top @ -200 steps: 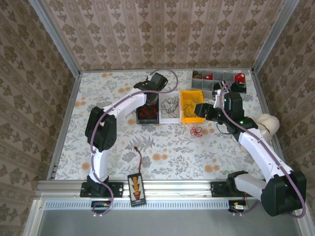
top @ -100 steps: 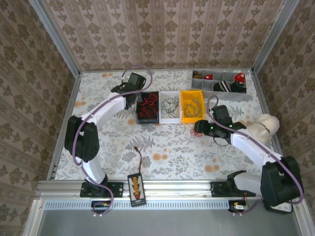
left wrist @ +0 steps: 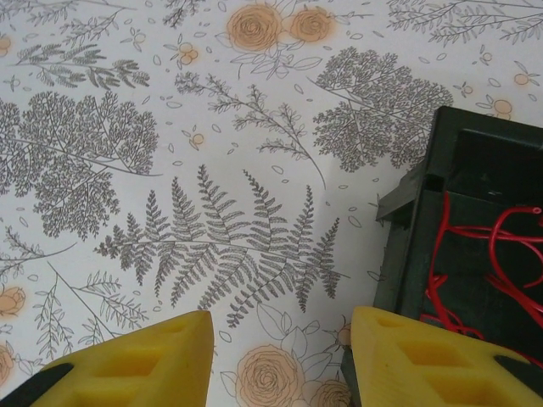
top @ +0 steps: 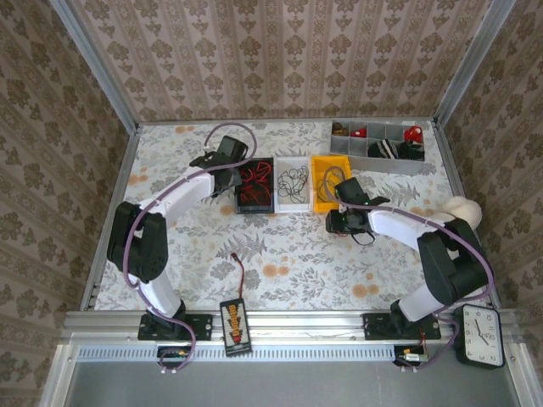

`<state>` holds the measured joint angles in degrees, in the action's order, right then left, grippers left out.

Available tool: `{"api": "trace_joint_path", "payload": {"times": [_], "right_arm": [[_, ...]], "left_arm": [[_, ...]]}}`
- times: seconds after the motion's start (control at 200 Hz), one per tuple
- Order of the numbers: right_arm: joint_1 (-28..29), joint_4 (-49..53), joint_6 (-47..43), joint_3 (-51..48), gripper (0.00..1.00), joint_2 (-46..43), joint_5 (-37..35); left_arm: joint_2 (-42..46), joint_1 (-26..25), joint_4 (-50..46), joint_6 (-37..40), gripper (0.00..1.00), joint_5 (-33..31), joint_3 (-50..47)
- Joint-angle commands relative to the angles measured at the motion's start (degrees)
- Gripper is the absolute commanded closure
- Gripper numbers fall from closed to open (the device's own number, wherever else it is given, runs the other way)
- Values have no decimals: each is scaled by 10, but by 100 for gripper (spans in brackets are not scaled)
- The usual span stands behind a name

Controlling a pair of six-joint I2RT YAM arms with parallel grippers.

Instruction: Untangle the cables

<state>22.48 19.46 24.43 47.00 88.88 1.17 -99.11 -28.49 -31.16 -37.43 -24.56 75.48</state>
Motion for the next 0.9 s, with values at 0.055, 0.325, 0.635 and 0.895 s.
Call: {"api": "trace_joint_path", "payload": {"times": [0.055, 0.325, 0.635, 0.895], "right_arm": [[7, -9, -18, 13, 86, 11, -10], [51, -3, -67, -4, 96, -71, 87], [110, -27, -87, 175, 95, 3, 180], [110, 7, -72, 460, 84, 240, 246]], "left_arm": [[23, 9, 6, -22, 54, 12, -12], [19, 20, 23, -38, 54, 27, -31], [25, 37, 26, -56, 54, 35, -51], [70, 41, 19, -64, 53, 21, -101]]}}
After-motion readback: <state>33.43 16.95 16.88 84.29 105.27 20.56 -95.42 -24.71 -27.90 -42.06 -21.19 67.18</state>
